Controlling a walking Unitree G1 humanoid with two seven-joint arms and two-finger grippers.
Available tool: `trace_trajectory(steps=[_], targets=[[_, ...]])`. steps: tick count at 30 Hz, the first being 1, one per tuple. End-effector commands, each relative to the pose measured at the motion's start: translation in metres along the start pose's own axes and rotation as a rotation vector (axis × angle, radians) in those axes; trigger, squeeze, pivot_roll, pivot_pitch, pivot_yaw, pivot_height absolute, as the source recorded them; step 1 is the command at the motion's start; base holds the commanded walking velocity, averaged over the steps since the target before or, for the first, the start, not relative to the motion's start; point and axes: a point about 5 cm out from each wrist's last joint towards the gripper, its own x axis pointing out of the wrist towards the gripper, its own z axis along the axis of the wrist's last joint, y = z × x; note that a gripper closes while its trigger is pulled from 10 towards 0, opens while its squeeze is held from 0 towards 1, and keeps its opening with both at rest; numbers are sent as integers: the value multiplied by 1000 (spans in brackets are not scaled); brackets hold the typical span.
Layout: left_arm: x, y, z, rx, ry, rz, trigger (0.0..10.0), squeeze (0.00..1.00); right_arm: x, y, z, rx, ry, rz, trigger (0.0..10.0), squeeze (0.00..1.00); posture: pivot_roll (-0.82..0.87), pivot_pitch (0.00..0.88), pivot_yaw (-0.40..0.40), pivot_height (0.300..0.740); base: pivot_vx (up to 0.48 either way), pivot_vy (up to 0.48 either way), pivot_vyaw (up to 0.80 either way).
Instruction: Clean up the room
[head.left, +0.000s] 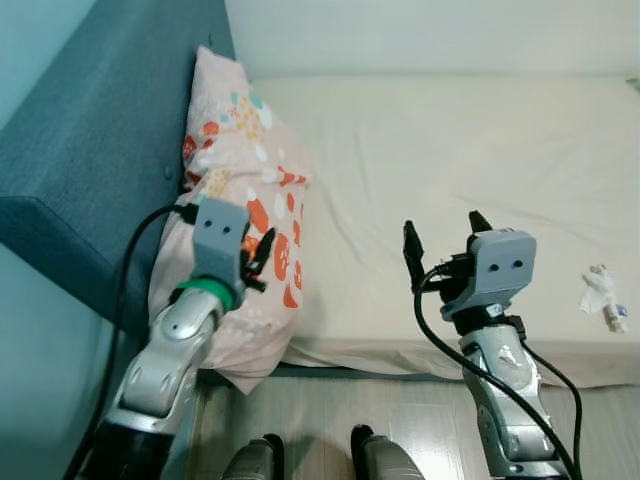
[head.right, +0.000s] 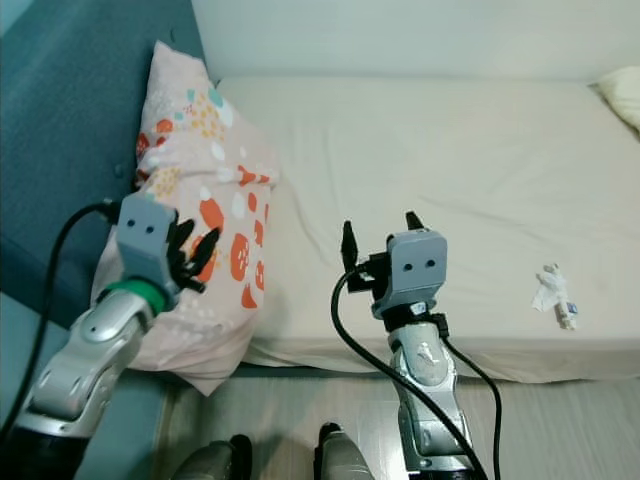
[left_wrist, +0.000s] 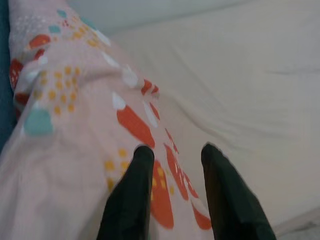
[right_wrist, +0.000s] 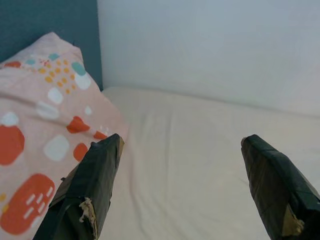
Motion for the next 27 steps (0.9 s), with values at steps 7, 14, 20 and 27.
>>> trace_trajectory(steps=[7, 14, 20, 27], targets=[[-3, 1, -2, -58, -2, 57, 10000, 0, -4, 5, -16, 9, 50, 33, 10000, 0, -45, 79, 56, 740, 0, 0, 0], [6, -7, 6, -83, -38, 67, 10000, 0, 1, 1, -18, 23, 53, 2, 10000, 0, -43, 70, 47, 740, 0, 0, 0], [9, -7, 8, -80, -47, 84, 10000, 0, 4, -3, -17, 19, 43, -7, 10000, 0, -40, 63, 46, 740, 0, 0, 0], [10, -8, 11, -76, -54, 88, 10000, 0, 5, -3, -19, 23, 43, -6, 10000, 0, -35, 60, 45, 740, 0, 0, 0]])
